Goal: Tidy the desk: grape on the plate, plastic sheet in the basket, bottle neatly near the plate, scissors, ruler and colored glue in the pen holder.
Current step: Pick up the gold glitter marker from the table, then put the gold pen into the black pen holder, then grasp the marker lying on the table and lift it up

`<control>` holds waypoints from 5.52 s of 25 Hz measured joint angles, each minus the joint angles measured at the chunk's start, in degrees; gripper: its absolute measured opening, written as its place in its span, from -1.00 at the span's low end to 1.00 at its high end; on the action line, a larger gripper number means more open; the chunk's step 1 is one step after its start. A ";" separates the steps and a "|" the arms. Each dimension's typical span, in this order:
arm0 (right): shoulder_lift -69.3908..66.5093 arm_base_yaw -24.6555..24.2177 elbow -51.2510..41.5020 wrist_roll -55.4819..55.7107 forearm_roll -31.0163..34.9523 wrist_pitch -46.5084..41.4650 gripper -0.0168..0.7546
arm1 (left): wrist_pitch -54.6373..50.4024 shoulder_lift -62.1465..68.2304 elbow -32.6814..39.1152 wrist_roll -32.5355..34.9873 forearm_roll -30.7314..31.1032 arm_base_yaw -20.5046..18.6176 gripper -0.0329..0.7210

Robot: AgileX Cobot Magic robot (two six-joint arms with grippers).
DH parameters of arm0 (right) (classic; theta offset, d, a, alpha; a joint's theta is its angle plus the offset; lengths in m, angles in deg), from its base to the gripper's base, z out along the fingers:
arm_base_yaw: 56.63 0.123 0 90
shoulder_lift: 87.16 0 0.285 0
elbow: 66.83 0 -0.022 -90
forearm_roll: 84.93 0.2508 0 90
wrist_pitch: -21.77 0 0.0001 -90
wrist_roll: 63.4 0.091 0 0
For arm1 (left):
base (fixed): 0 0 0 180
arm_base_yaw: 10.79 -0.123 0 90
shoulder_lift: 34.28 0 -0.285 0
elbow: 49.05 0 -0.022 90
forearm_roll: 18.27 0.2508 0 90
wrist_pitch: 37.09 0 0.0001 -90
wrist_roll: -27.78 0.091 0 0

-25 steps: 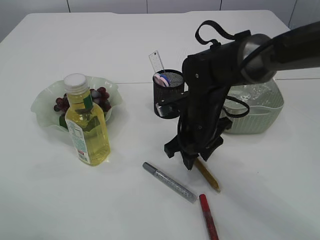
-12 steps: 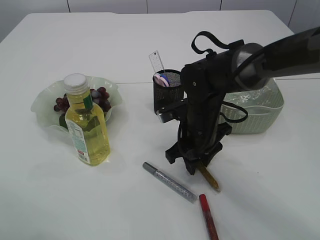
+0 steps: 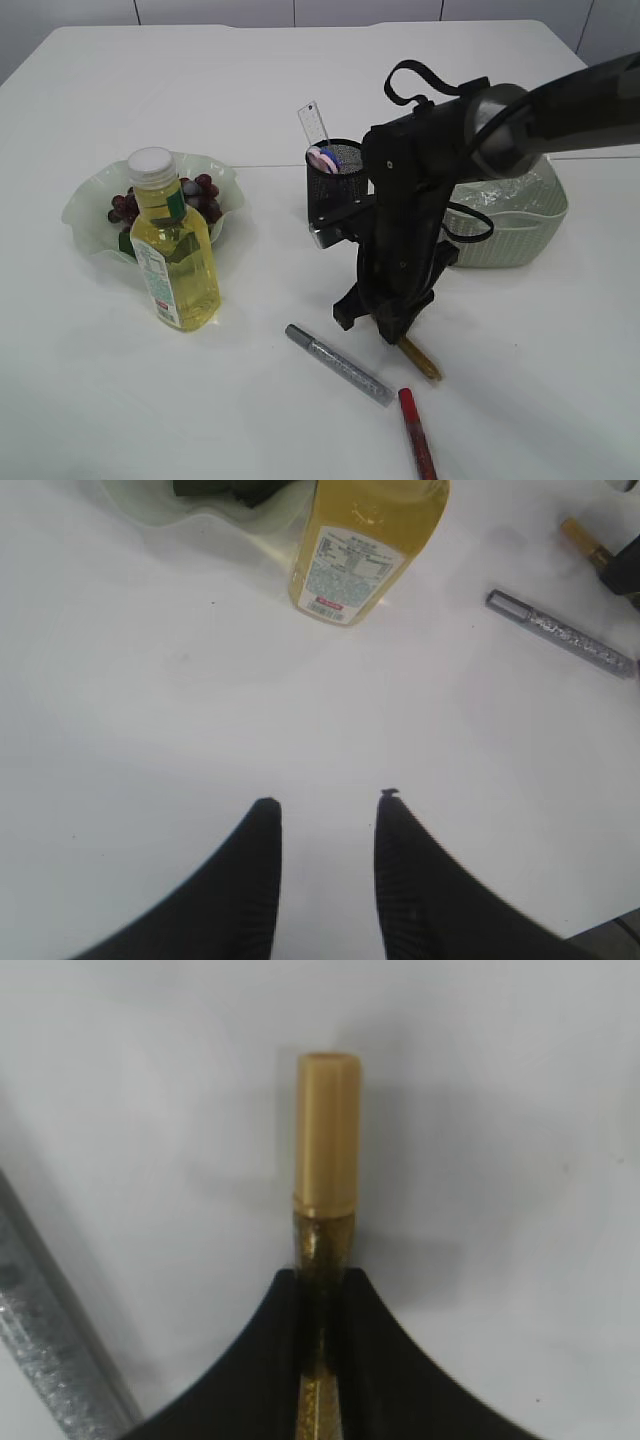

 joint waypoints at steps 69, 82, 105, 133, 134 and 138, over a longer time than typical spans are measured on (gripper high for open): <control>10.17 -23.01 7.64 -64.49 61.13 10.50 -0.19 | 0.85 0.00 0.00 0.00 -0.15 0.00 -0.27; 25.47 -11.74 1.08 -26.24 21.52 -4.10 -0.19 | 4.08 0.00 0.00 0.00 -0.36 0.00 -0.27; 9.58 6.86 -0.66 -11.05 10.51 -6.10 -0.19 | 4.35 0.00 0.00 0.00 -0.46 0.00 -0.27; 1.84 6.99 -0.66 -11.45 6.85 1.36 -0.19 | 4.35 0.00 0.00 0.00 -0.46 0.00 -0.27; 1.62 6.99 -0.66 -11.45 6.85 1.61 -0.19 | 4.35 0.00 0.00 0.00 -0.46 0.00 -0.27; 0.80 6.99 -0.55 -11.34 6.82 1.99 -0.19 | 4.35 0.00 0.00 0.00 -0.46 0.00 -0.27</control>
